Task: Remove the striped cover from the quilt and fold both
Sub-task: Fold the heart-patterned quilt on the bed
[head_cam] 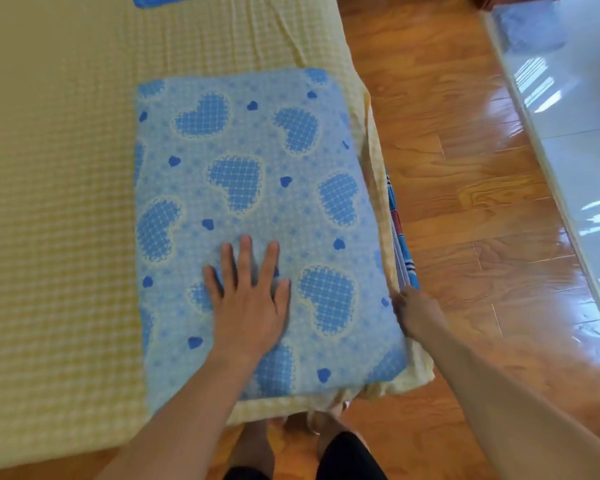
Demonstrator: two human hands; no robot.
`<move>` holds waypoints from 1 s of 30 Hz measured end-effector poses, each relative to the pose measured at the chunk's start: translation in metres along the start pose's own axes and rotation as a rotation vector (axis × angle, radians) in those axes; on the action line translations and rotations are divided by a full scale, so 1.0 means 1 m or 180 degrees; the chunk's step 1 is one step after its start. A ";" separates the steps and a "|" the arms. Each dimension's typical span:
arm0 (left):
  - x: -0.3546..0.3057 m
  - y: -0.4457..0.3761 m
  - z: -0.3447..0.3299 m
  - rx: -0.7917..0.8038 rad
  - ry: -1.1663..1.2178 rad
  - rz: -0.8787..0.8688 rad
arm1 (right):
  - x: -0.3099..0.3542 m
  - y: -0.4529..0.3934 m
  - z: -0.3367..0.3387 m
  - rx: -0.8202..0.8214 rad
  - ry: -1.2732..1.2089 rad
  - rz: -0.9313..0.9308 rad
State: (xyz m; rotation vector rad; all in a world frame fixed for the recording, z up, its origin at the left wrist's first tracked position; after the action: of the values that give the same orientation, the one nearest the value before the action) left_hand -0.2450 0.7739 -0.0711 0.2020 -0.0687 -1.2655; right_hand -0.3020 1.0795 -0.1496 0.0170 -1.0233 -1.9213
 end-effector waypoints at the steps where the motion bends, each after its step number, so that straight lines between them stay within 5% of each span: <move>1: 0.011 0.002 -0.002 0.0003 -0.0079 0.0017 | -0.019 0.004 0.015 -0.0345 0.0338 0.0045; 5: 0.044 0.009 0.000 0.0251 -0.0302 0.0040 | -0.088 0.027 0.069 -0.0788 0.0828 -0.0052; 11: 0.033 0.027 0.005 0.0720 -0.0165 0.0333 | -0.074 0.022 0.039 0.0805 -0.0762 -0.0280; 13: 0.032 0.031 0.004 0.0794 -0.0160 0.0330 | -0.102 0.025 0.026 0.0913 -0.0136 -0.0329; 17: 0.037 0.033 0.001 0.0794 -0.0111 0.0223 | -0.155 0.026 0.029 0.0145 0.1224 -0.0751; 21: 0.040 0.038 -0.004 0.0642 -0.0091 0.0108 | -0.128 0.001 0.042 0.0283 0.1457 -0.1244; 23: 0.039 0.042 -0.007 0.0599 -0.0108 0.0125 | -0.068 -0.006 0.048 0.0060 0.1089 -0.0570; 27: 0.035 0.044 -0.010 0.0429 -0.0057 0.0057 | 0.101 0.037 0.032 -0.1125 -0.0136 0.1922; 30: 0.058 0.060 -0.010 0.0340 0.0034 0.0435 | 0.146 0.087 -0.006 -0.1303 0.0687 0.3342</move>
State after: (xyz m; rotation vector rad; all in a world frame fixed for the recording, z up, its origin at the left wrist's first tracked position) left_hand -0.1700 0.7369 -0.0727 0.2915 -0.1389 -1.1254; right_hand -0.3203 0.9494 -0.0420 -0.4489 -0.3286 -1.0775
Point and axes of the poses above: each hand's wrist, its own y-axis away from the middle knuckle, its own z-axis out of the back of the hand, x = y × z, the point moved 1 cm from there along -y, towards the middle knuckle, and after that the axes turned 6 degrees about z, right-handed, at the moved point
